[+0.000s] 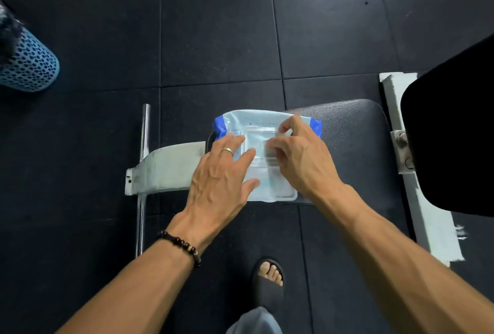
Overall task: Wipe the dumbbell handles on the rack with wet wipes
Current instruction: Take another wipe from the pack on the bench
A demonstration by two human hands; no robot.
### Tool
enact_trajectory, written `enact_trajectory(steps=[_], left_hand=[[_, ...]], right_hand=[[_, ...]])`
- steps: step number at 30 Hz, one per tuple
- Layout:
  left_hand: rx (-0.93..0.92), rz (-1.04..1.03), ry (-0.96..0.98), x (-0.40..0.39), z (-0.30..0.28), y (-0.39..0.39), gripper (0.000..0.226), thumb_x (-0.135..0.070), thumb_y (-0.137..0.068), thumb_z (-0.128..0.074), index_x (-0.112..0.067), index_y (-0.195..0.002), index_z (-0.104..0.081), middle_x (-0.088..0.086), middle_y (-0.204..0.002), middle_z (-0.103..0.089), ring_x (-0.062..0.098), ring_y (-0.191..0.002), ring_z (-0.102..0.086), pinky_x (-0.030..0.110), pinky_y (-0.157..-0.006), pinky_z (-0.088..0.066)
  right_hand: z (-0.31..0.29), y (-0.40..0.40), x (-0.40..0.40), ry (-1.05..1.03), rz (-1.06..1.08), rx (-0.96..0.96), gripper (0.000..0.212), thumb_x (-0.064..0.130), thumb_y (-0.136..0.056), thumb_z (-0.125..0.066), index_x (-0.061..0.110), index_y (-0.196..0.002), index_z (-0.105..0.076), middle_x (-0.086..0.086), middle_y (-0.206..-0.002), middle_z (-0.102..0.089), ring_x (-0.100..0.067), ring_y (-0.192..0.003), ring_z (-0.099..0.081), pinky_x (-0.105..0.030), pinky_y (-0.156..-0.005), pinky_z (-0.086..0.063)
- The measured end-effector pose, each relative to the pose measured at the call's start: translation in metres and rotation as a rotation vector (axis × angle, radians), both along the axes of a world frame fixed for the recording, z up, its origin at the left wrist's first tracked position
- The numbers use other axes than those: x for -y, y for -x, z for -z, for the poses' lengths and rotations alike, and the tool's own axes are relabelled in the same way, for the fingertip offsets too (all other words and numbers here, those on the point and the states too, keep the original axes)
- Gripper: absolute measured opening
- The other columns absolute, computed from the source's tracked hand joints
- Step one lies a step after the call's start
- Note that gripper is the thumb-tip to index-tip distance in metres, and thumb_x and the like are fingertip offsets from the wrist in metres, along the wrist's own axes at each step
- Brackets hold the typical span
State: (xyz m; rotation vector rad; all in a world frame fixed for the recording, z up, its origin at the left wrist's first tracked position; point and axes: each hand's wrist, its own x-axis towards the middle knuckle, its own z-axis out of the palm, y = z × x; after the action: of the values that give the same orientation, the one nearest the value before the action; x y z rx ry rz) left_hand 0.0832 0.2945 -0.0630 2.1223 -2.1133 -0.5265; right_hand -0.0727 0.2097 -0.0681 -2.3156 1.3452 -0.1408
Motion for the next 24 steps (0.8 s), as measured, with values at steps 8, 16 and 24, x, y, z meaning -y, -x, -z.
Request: enact_trajectory(steps=[8, 16, 24], left_hand=[[0.009, -0.035, -0.041, 0.002, -0.006, 0.002, 0.052, -0.031, -0.067, -0.088, -0.009, -0.110, -0.069, 0.018, -0.127, -0.060, 0.037, -0.121, -0.055, 0.046, -0.079, -0.056], [0.041, -0.047, 0.001, 0.008, -0.005, 0.001, 0.079, -0.038, -0.066, -0.087, -0.009, -0.132, -0.057, 0.017, -0.148, -0.044, 0.036, -0.143, -0.032, 0.050, -0.111, -0.033], [-0.009, -0.048, -0.102, 0.014, 0.001, -0.005, 0.086, -0.049, -0.079, -0.074, -0.019, -0.150, -0.036, 0.007, -0.162, -0.021, 0.022, -0.152, 0.001, 0.046, -0.122, -0.010]], right_hand=[[0.002, -0.006, 0.005, -0.032, 0.086, 0.031, 0.008, 0.010, -0.088, -0.060, 0.013, -0.091, -0.067, -0.003, -0.109, -0.050, -0.028, -0.082, -0.055, -0.041, -0.064, -0.047], [0.003, -0.003, 0.005, -0.021, -0.009, 0.047, 0.010, 0.009, -0.085, -0.064, 0.016, -0.079, -0.069, -0.002, -0.109, -0.050, -0.025, -0.082, -0.056, -0.037, -0.059, -0.043], [0.011, -0.014, 0.006, 0.012, 0.043, 0.002, 0.007, 0.010, -0.085, -0.057, 0.011, -0.085, -0.064, -0.005, -0.107, -0.050, -0.027, -0.089, -0.051, -0.044, -0.071, -0.040]])
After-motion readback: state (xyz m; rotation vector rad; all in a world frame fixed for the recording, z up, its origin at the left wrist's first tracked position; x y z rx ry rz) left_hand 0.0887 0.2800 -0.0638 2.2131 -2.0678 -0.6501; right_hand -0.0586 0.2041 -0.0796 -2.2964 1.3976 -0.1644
